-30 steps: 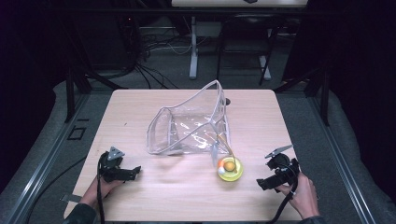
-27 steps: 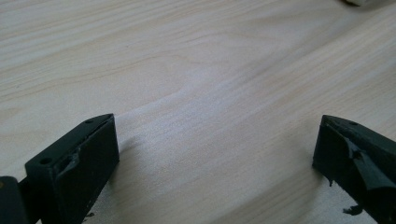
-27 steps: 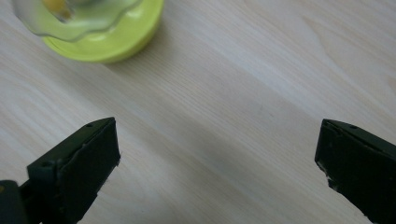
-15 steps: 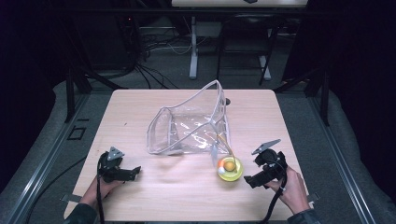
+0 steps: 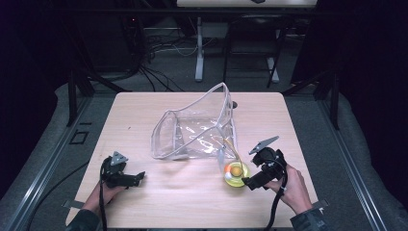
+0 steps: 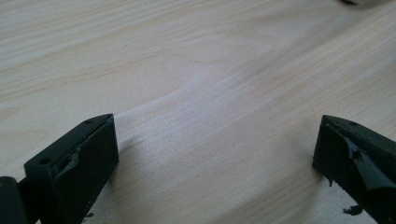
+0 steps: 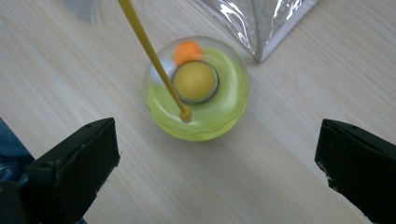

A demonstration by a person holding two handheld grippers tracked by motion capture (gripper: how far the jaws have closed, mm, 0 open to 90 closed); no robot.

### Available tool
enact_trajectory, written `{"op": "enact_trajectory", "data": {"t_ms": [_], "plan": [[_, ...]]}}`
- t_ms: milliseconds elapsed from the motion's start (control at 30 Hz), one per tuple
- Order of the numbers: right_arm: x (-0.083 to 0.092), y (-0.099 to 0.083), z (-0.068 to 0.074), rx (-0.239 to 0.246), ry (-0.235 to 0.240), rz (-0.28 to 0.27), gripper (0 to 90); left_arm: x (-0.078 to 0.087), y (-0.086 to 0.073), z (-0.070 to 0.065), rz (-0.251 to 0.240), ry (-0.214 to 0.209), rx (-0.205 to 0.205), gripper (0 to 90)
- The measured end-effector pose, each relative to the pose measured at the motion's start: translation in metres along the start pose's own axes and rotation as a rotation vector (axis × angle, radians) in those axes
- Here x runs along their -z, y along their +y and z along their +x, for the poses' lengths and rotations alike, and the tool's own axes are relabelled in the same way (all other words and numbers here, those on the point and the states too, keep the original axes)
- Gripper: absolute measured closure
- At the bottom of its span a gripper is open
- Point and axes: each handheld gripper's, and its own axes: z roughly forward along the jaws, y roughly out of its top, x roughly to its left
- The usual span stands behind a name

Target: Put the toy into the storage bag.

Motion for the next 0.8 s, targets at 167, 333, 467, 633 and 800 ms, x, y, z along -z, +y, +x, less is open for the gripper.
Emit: {"op": "enact_trajectory", "data": {"t_ms": [167, 333, 467, 633, 800], "plan": [[0.005, 0.012, 0.003, 0.023, 0.012, 0.006, 6.9, 0.0, 0.0, 0.0, -0.001, -0.003, -0.001, 0.0], [0.013, 0.026, 0.012, 0.081, 0.026, -0.002, 25.4, 0.0, 0.0, 0.0, -0.003, -0.003, -0.003, 0.0], [0.021, 0.035, 0.017, 0.11, 0.015, -0.019, 38.5, 0.0, 0.0, 0.0, -0.003, -0.003, -0.003, 0.0], [0.027, 0.044, 0.017, 0.136, 0.03, -0.021, 53.9, 0.0, 0.0, 0.0, -0.003, -0.003, -0.003, 0.0], [0.03, 0.048, 0.017, 0.145, 0.035, -0.02, 66.9, 0.0, 0.0, 0.0, -0.002, -0.003, -0.003, 0.0]]}}
